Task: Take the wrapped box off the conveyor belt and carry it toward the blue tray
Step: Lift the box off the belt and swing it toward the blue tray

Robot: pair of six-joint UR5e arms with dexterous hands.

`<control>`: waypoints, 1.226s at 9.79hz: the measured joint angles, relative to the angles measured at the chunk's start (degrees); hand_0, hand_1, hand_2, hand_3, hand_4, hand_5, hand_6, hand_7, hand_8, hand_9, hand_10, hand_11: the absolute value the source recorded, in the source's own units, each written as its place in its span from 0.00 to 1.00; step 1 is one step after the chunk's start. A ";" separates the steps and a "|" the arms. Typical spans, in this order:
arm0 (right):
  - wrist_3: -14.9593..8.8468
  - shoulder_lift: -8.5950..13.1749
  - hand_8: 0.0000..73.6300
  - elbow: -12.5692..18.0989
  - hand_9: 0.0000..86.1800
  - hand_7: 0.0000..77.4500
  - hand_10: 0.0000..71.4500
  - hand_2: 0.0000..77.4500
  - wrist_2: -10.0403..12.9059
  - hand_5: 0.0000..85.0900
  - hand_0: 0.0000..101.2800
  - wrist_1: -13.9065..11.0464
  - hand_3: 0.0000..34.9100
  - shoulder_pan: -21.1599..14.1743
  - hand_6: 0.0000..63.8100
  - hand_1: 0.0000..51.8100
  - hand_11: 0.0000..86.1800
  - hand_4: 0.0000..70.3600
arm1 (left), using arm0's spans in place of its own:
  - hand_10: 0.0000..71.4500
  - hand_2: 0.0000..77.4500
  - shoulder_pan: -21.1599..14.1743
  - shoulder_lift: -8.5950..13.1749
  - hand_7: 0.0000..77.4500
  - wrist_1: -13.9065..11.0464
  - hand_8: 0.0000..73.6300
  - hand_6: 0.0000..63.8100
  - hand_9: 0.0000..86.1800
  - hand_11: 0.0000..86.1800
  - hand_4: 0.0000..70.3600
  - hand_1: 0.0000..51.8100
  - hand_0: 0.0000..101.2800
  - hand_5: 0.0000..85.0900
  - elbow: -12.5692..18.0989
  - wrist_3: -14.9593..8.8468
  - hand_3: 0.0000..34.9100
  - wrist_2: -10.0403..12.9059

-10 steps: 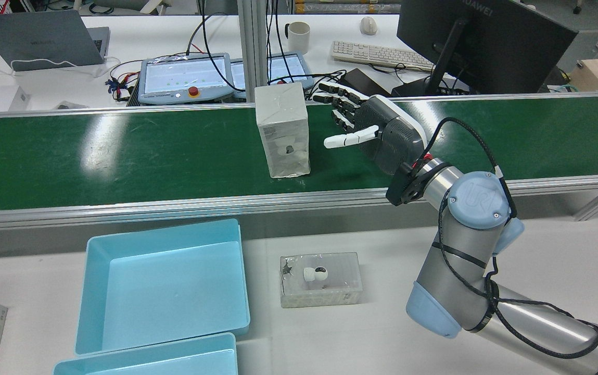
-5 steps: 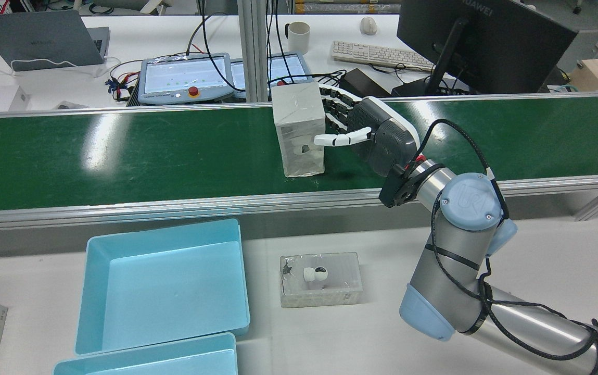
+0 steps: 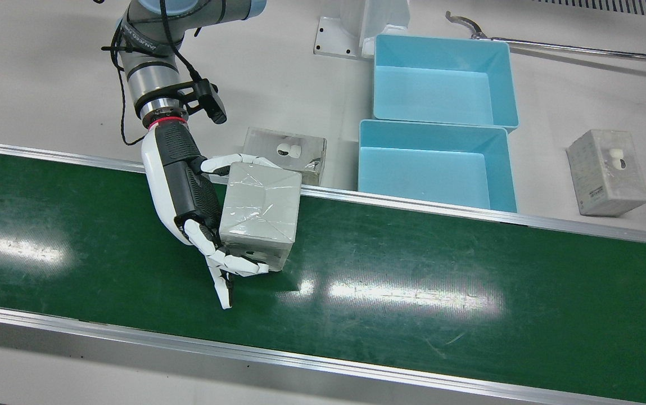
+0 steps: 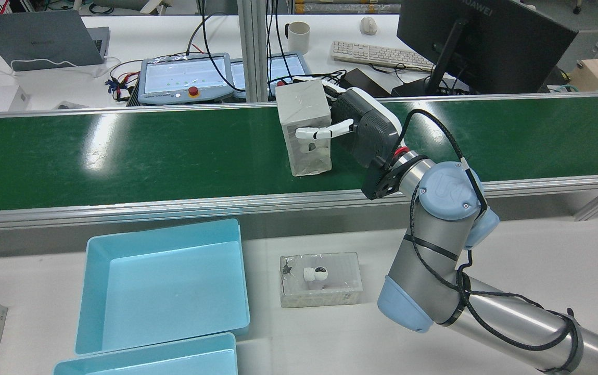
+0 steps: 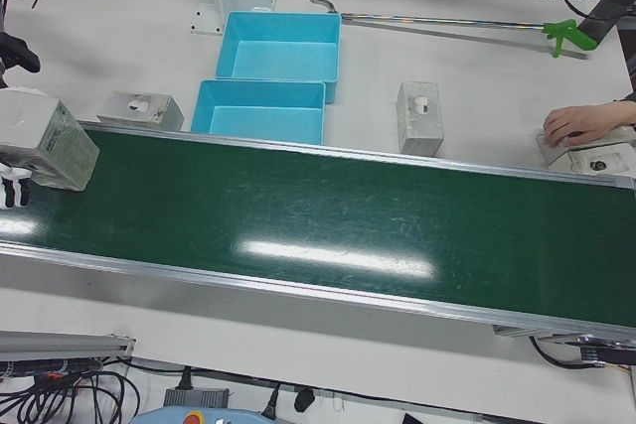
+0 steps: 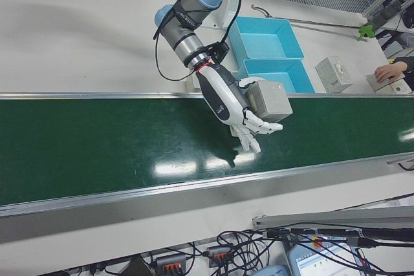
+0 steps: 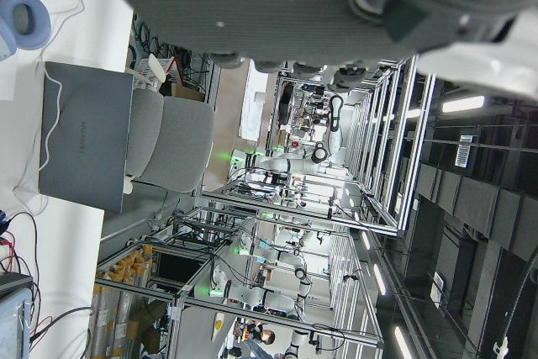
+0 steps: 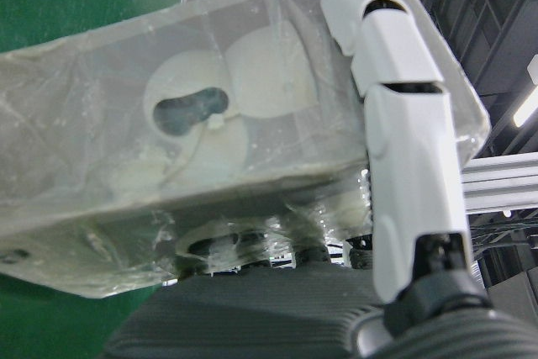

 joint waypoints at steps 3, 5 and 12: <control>0.04 0.73 0.00 0.15 0.27 0.46 0.05 0.33 0.22 0.33 0.56 -2.72 0.23 0.12 0.27 0.42 0.02 0.40 | 0.00 0.01 0.00 0.00 0.01 0.00 0.01 0.00 0.00 0.01 0.00 0.00 0.00 0.01 0.00 0.00 0.00 0.00; 0.02 0.67 0.23 2.75 0.57 0.52 0.34 0.44 0.19 0.38 0.54 -7.00 0.05 0.16 0.40 0.16 0.30 0.54 | 0.01 0.01 0.00 0.00 0.01 0.00 0.01 0.00 0.00 0.00 0.00 0.00 0.00 0.01 0.00 0.00 0.00 0.00; -4.12 1.35 0.56 15.71 0.80 0.73 0.68 0.45 5.53 0.42 0.49 -14.34 0.06 -6.55 0.53 0.02 0.56 0.64 | 0.01 0.01 0.00 0.00 0.01 0.00 0.01 0.00 0.00 0.00 0.00 0.00 0.00 0.01 0.00 0.00 0.00 0.00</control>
